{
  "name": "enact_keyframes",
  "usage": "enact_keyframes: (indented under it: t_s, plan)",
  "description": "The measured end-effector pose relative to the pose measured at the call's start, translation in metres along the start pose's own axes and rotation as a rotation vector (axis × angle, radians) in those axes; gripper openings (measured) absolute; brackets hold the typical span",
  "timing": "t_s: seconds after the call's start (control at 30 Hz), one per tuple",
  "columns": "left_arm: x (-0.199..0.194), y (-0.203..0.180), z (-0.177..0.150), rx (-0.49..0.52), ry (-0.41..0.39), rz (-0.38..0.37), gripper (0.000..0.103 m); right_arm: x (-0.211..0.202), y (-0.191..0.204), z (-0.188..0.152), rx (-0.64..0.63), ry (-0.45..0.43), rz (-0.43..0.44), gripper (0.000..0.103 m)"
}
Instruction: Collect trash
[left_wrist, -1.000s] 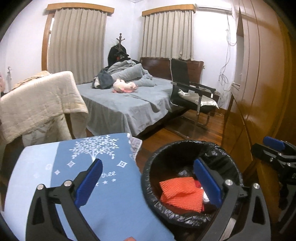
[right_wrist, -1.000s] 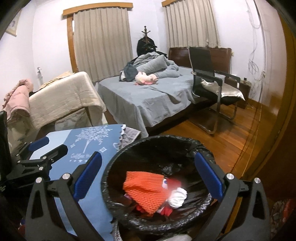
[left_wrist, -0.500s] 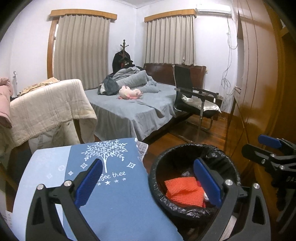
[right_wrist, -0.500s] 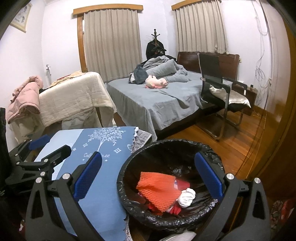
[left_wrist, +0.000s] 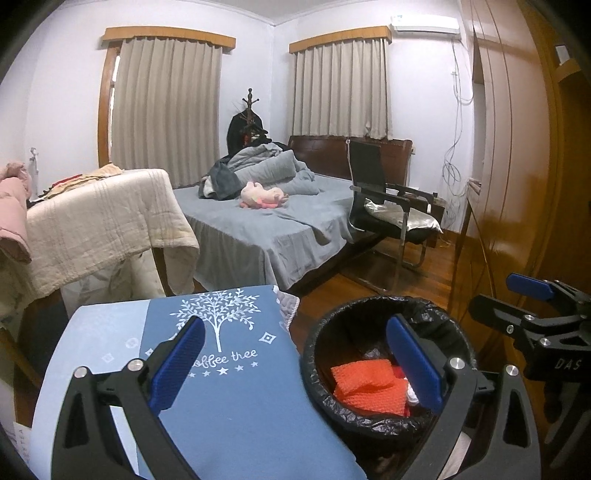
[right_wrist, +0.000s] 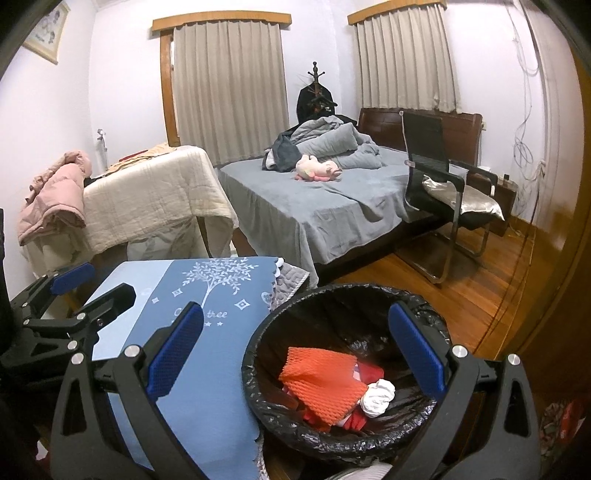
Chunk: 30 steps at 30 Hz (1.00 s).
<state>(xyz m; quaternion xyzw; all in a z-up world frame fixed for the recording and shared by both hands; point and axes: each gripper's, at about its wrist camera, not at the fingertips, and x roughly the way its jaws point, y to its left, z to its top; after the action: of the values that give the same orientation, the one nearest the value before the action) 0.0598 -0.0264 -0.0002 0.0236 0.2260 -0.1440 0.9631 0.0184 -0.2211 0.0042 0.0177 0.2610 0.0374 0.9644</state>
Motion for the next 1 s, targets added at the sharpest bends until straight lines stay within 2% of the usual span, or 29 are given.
enact_keyframes:
  t_s: [1.0]
  plan:
    - [-0.0037,0.0041,0.0025,0.002,-0.004,0.006,0.097,-0.0001,0.0069,0.0009,-0.01,0.0,0.002,0.098]
